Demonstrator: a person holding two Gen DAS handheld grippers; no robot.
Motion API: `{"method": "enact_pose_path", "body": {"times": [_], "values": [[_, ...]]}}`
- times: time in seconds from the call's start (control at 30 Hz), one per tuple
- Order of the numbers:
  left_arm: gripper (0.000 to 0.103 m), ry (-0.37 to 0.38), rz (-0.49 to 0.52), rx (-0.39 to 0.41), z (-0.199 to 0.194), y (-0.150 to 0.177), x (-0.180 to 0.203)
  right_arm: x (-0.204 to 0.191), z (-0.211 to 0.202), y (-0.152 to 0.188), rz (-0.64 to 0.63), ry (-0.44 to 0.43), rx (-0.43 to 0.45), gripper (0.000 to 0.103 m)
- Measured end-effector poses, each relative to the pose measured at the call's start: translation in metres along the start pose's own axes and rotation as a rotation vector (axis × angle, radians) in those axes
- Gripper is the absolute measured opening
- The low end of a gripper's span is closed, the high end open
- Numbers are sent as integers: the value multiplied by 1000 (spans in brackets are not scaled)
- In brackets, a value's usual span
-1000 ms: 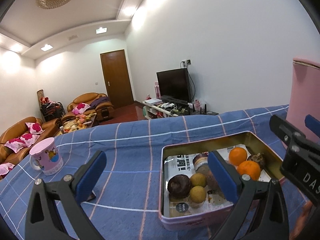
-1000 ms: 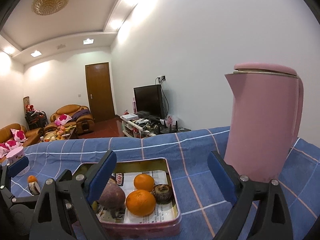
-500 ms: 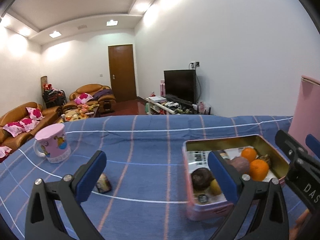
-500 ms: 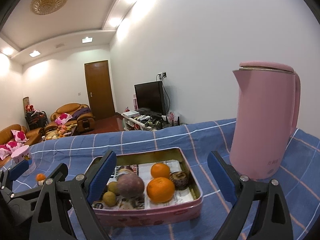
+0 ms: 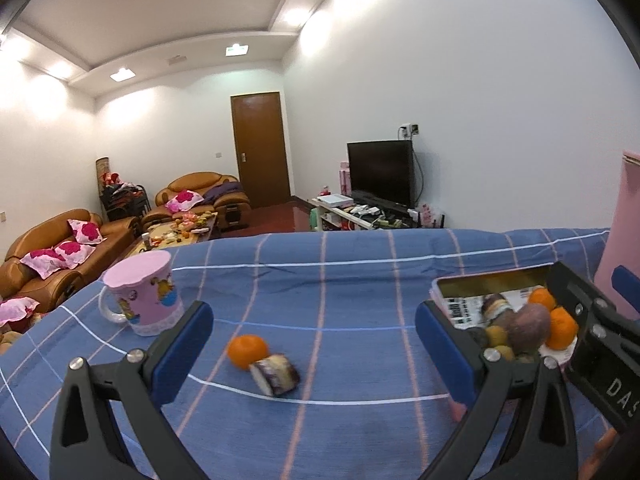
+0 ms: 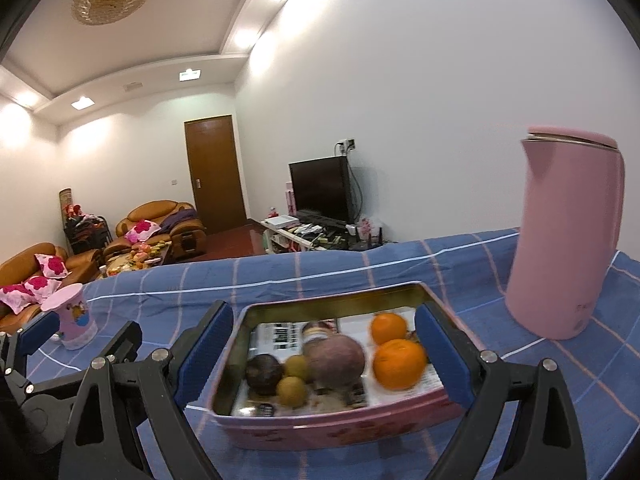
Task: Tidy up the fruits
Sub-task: 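Withdraw both tools from the tin toward the loose orange and cake roll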
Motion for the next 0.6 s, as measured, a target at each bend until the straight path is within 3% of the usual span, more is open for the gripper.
{"method": "enact_pose_path", "body": {"times": [0.4, 0.6], "values": [[103, -58, -20, -27, 17, 4, -49, -49, 10, 4, -10, -68, -18, 93], [103, -125, -16, -72, 34, 6, -76, -69, 17, 8, -19, -92, -34, 93]]}}
Point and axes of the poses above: each gripper's, at about its wrist camera, not at the fingertips, and z roughly the way its jaws point, x to its right, y to its underside, the point moved 2 cm from there along z, roughly the way its jaws point, and after that the axes turned 3 degrees about x, right-handed, at the moved point
